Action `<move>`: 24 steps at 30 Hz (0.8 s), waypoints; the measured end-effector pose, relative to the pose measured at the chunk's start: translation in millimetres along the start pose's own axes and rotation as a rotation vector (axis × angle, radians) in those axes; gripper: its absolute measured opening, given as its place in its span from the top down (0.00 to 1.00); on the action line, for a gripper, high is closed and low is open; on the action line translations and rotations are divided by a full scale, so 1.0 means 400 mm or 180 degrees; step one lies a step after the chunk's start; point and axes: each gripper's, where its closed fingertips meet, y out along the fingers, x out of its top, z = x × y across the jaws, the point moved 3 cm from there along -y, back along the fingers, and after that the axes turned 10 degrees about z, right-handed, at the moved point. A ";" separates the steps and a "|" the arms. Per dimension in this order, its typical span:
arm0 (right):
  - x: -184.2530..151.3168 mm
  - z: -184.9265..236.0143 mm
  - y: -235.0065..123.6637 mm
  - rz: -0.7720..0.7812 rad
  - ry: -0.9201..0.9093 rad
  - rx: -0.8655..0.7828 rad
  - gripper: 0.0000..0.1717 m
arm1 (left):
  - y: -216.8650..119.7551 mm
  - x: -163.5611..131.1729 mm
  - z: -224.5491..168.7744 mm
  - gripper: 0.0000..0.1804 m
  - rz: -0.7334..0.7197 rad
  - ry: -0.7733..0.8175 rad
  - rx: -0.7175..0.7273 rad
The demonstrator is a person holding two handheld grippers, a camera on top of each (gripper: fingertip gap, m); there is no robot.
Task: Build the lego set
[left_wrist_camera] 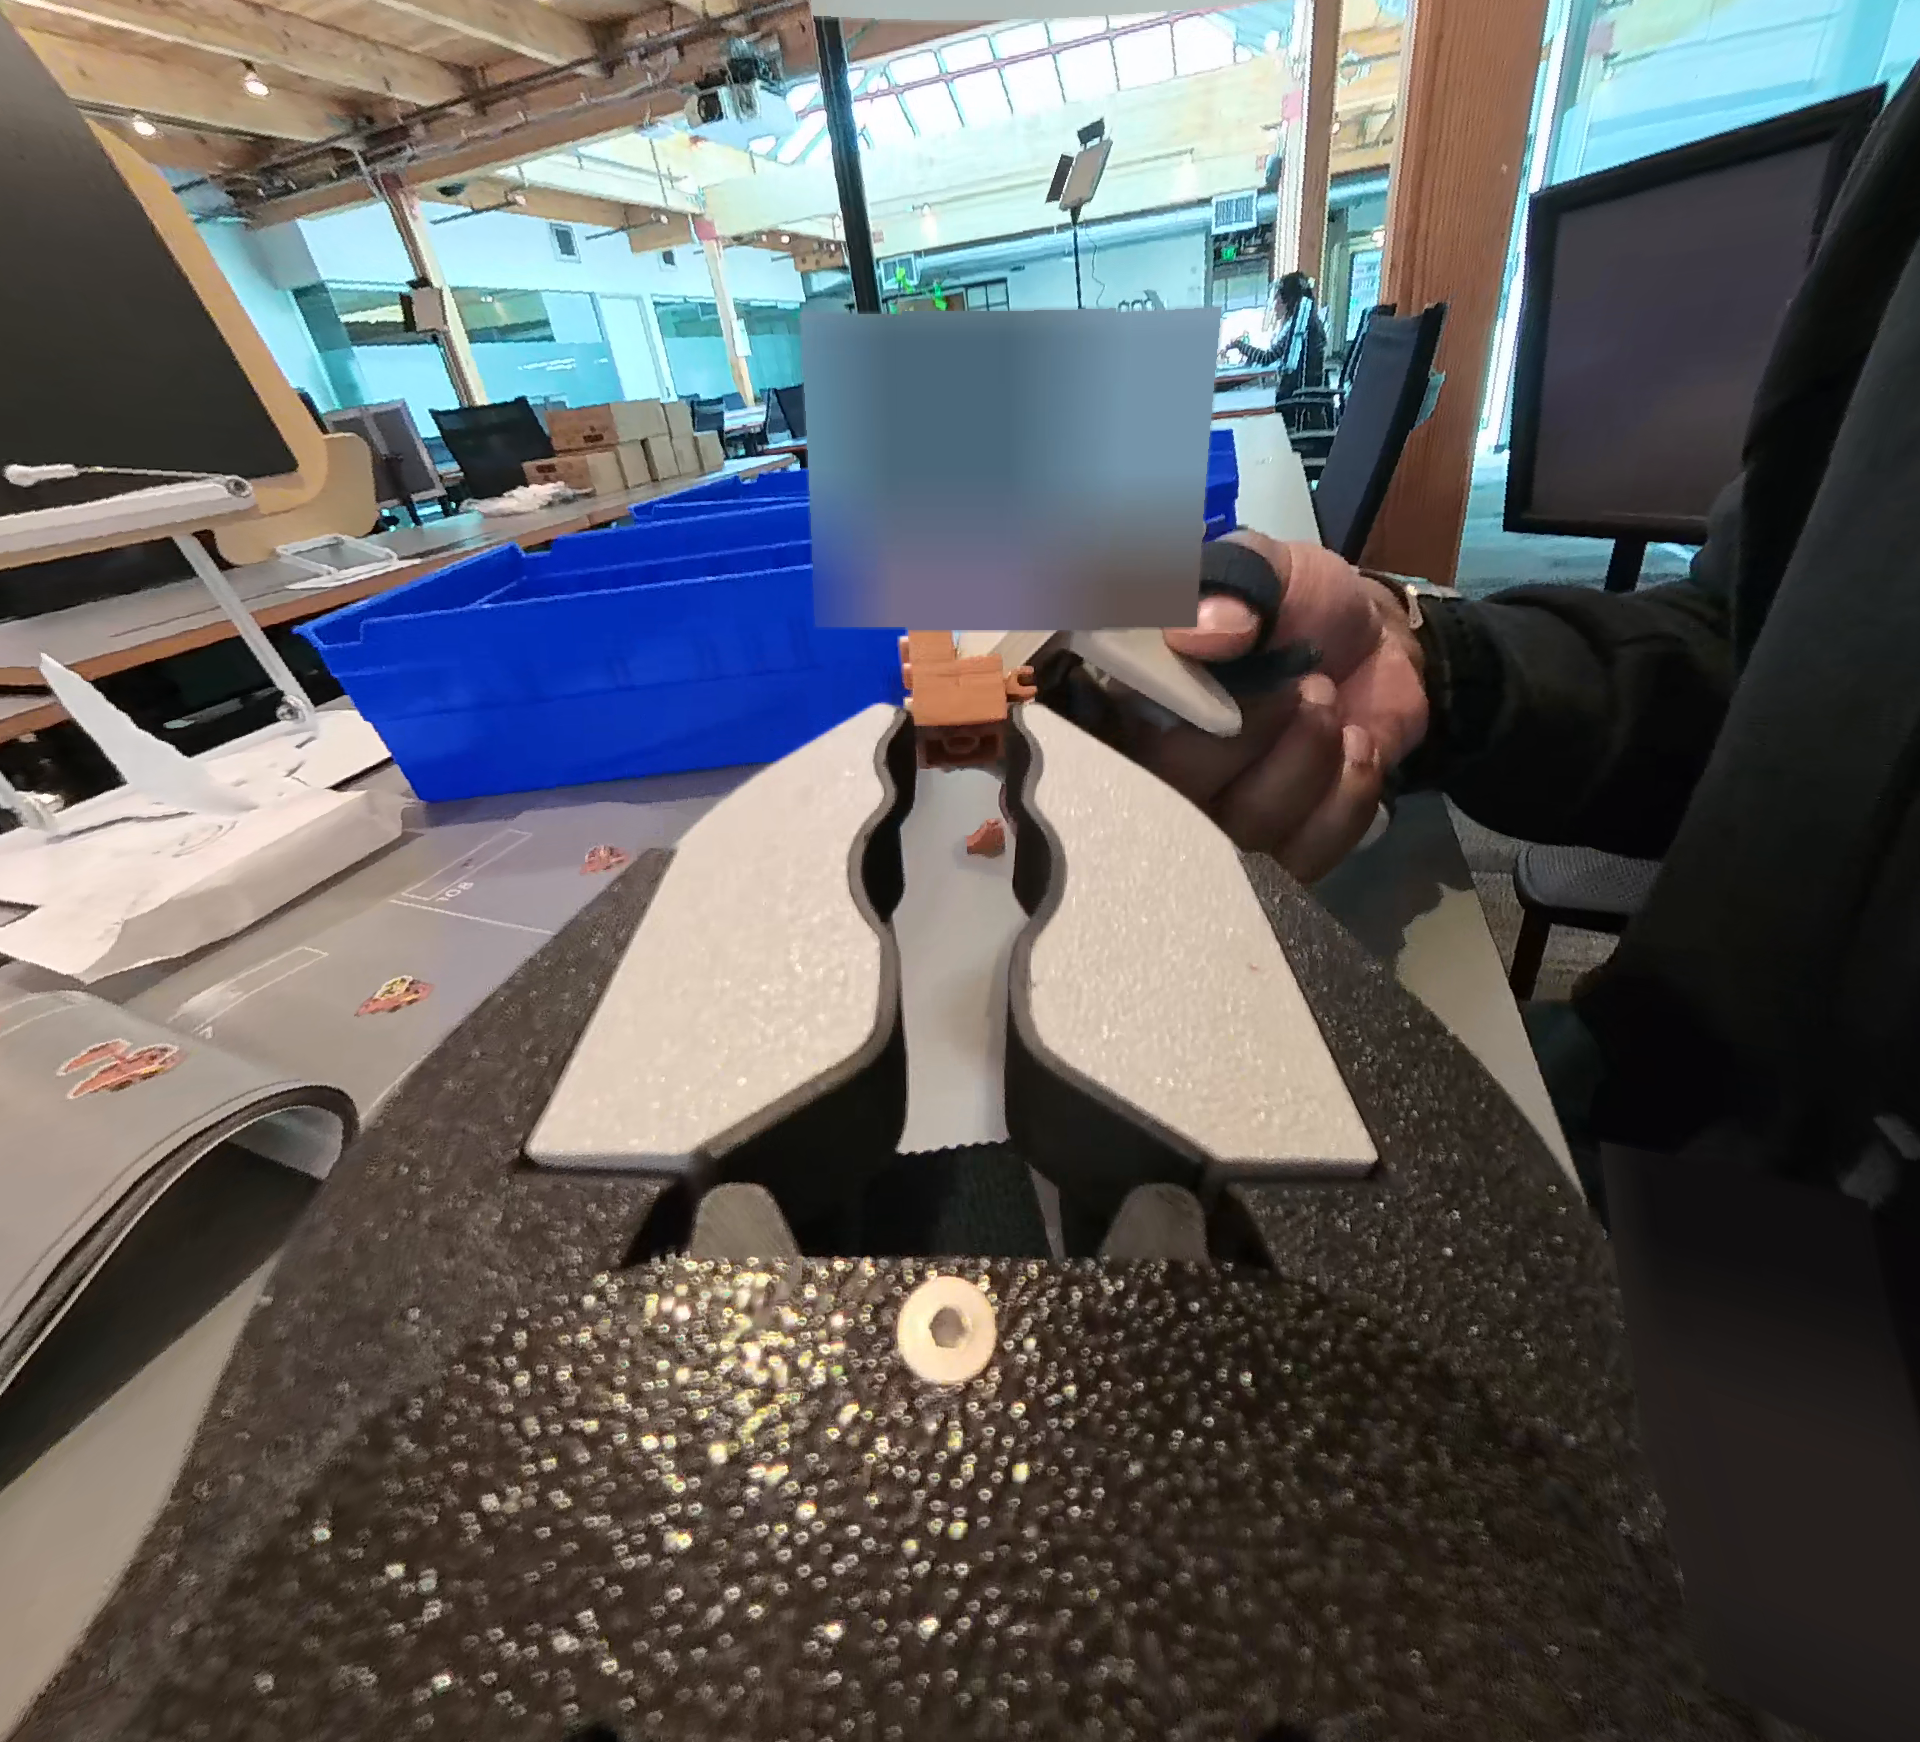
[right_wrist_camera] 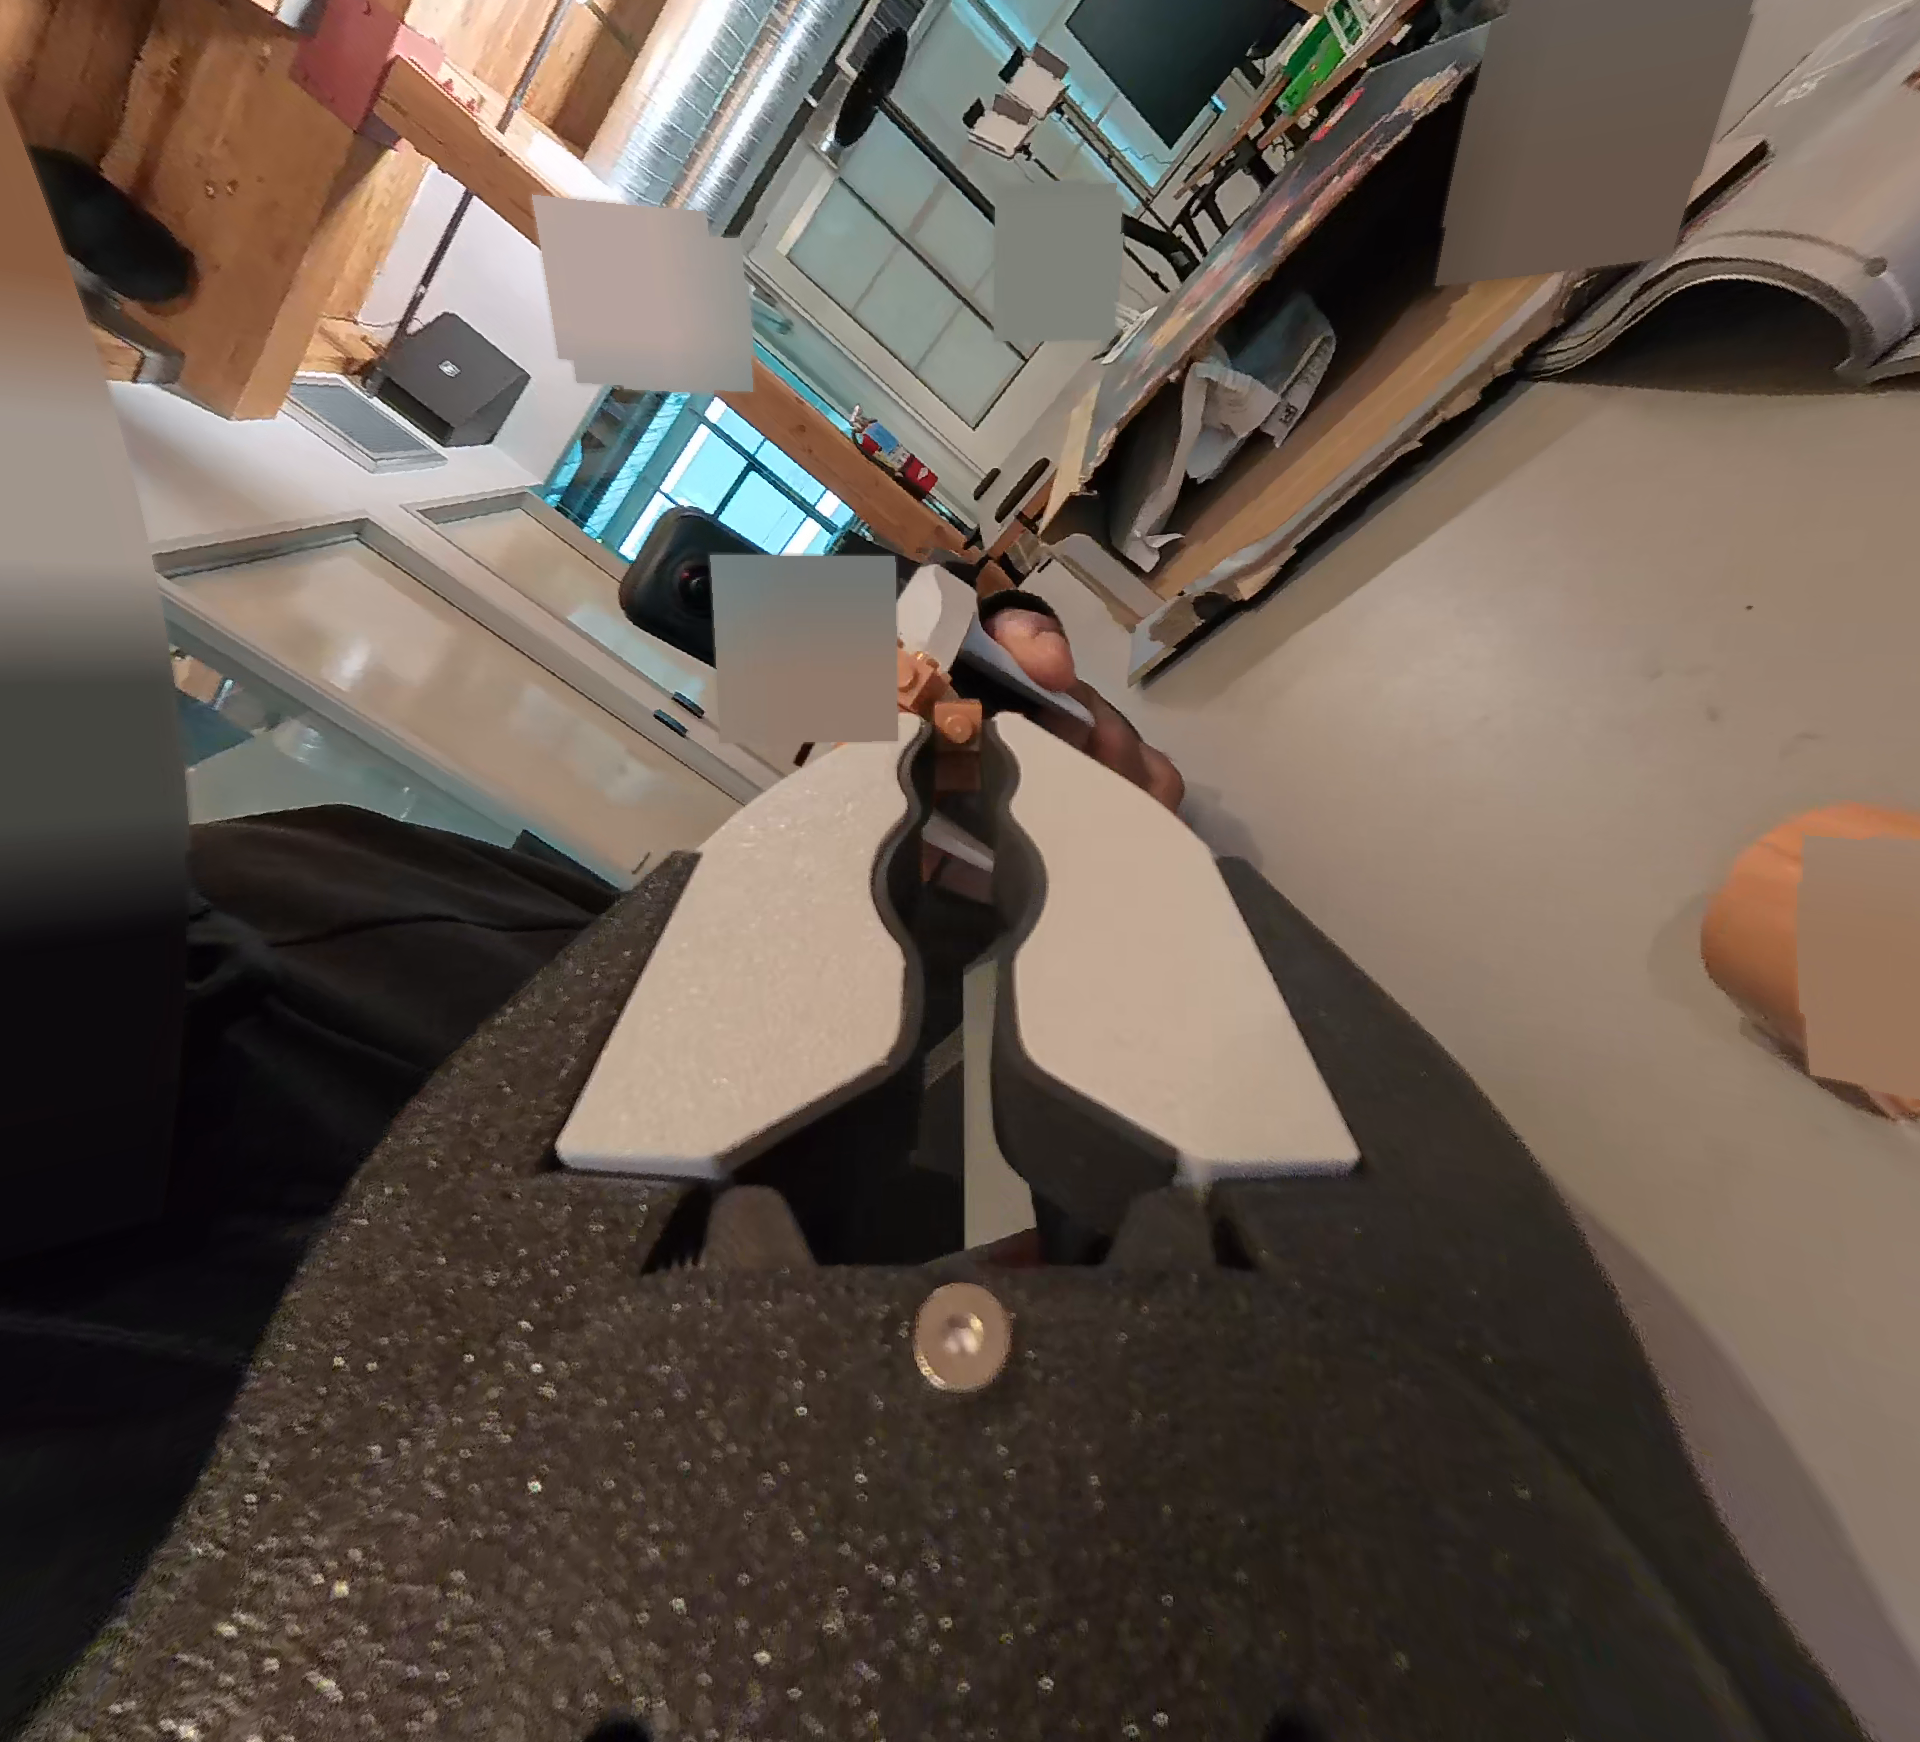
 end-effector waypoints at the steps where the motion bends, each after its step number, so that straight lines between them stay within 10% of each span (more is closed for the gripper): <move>1: -0.001 -0.002 -0.001 0.0014 -0.0031 -0.0046 0.96 | 0.000 -0.003 0.000 0.91 0.0051 0.0023 0.0006; 24: -0.022 -0.032 -0.019 0.0387 -0.0452 -0.0783 0.96 | 0.020 -0.067 0.012 0.92 0.0938 0.0532 0.0653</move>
